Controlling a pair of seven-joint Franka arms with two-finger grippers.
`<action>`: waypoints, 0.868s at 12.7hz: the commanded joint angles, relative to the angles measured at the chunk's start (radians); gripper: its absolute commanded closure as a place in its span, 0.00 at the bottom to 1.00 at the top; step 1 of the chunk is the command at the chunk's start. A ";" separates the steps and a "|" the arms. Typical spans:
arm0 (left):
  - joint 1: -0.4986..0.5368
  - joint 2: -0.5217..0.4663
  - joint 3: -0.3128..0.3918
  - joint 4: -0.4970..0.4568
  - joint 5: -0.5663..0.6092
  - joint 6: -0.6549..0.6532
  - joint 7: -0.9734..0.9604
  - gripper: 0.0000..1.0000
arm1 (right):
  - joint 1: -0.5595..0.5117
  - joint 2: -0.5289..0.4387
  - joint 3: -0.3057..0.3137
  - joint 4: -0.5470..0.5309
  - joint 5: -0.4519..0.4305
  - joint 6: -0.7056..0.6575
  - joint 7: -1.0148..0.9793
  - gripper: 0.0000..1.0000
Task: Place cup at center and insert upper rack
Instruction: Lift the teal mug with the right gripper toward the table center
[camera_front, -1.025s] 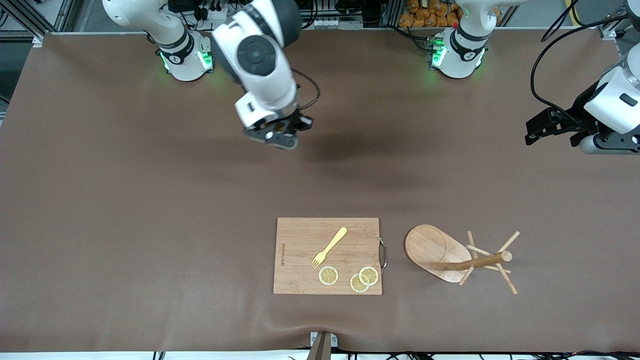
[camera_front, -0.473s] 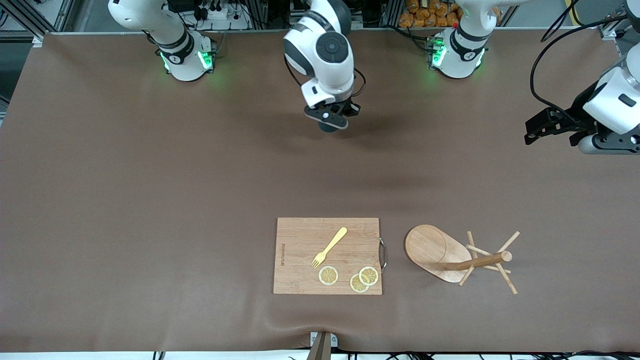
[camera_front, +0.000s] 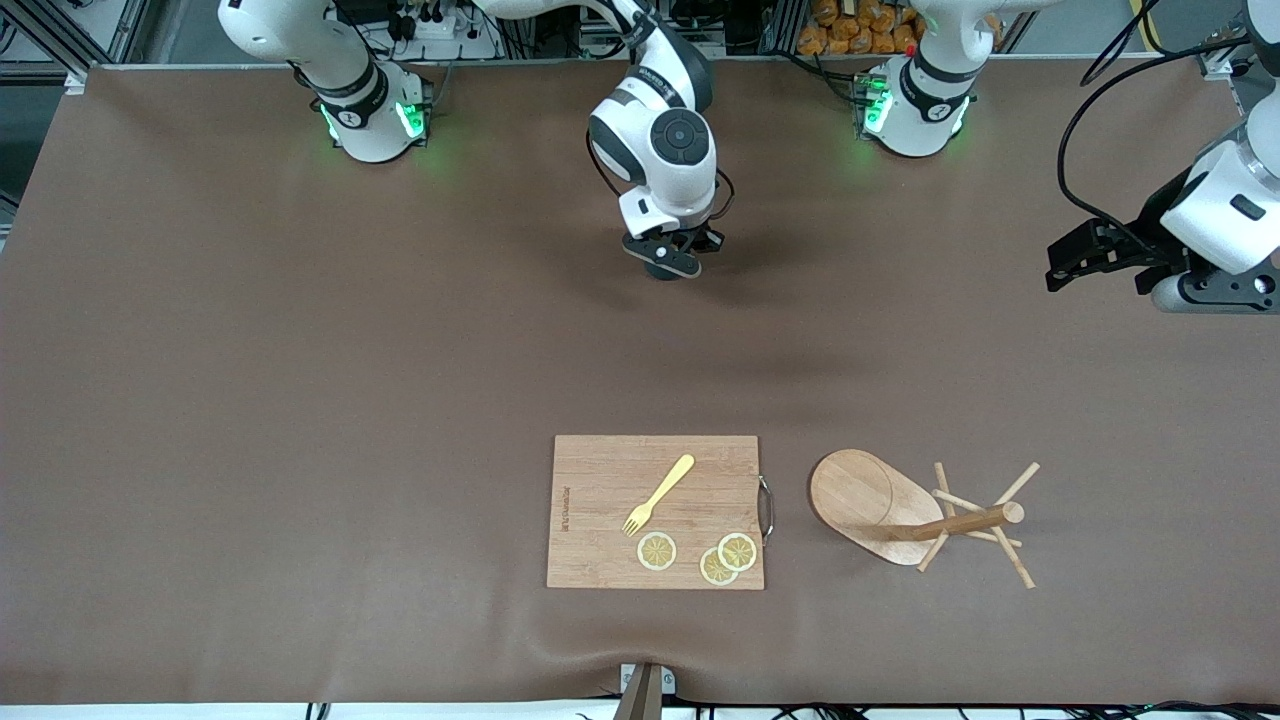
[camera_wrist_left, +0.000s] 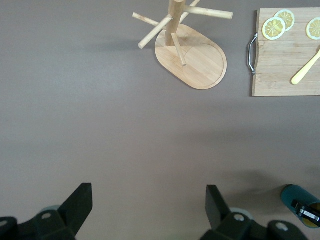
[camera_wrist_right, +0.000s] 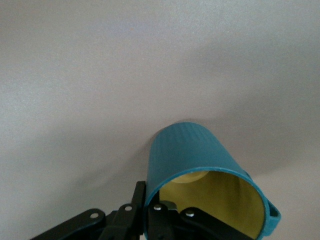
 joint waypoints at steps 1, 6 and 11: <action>0.002 -0.002 -0.001 0.007 -0.009 -0.002 0.008 0.00 | 0.011 -0.004 -0.011 0.013 0.032 -0.007 -0.008 1.00; 0.000 -0.002 -0.001 0.007 -0.009 -0.002 0.008 0.00 | -0.002 0.002 -0.011 0.016 0.034 -0.006 -0.010 0.93; 0.000 -0.009 -0.001 0.007 -0.009 -0.005 0.006 0.00 | -0.003 0.001 -0.011 0.016 0.034 0.008 -0.005 0.00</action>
